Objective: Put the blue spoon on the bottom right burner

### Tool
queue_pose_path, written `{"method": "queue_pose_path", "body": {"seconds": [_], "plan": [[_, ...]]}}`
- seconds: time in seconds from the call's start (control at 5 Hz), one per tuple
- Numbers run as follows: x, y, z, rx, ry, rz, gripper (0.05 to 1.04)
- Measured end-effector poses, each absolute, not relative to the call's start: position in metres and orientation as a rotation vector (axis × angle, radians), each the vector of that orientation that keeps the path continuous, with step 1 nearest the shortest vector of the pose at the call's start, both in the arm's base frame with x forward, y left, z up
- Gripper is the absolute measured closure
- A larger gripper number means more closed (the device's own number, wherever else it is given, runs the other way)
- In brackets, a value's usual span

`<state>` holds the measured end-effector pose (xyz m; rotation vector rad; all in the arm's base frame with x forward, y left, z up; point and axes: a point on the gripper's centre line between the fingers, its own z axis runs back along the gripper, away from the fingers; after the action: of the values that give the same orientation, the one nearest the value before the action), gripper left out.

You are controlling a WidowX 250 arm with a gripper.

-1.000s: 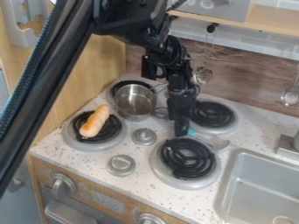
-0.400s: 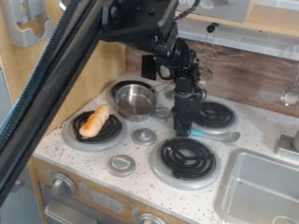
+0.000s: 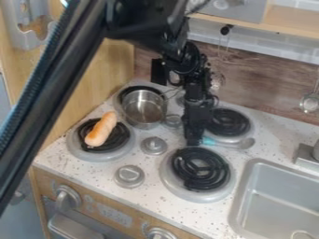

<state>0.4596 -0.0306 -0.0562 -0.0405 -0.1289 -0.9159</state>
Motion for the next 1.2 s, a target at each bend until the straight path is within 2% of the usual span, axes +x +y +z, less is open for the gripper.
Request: {"method": "queue_pose_path", "body": {"seconds": [0.4,0.6,0.8,1.2], "plan": [[0.428,-0.03,-0.007,-0.081,-0.15,-0.88,1.013],[0.411,-0.025,-0.002,-0.09,-0.127,-0.868,1.033],[0.385,-0.015,-0.02,-0.098,-0.046,-0.86,1.033],[0.358,0.008,-0.032,-0.044,-0.007,-0.837,1.034]]}}
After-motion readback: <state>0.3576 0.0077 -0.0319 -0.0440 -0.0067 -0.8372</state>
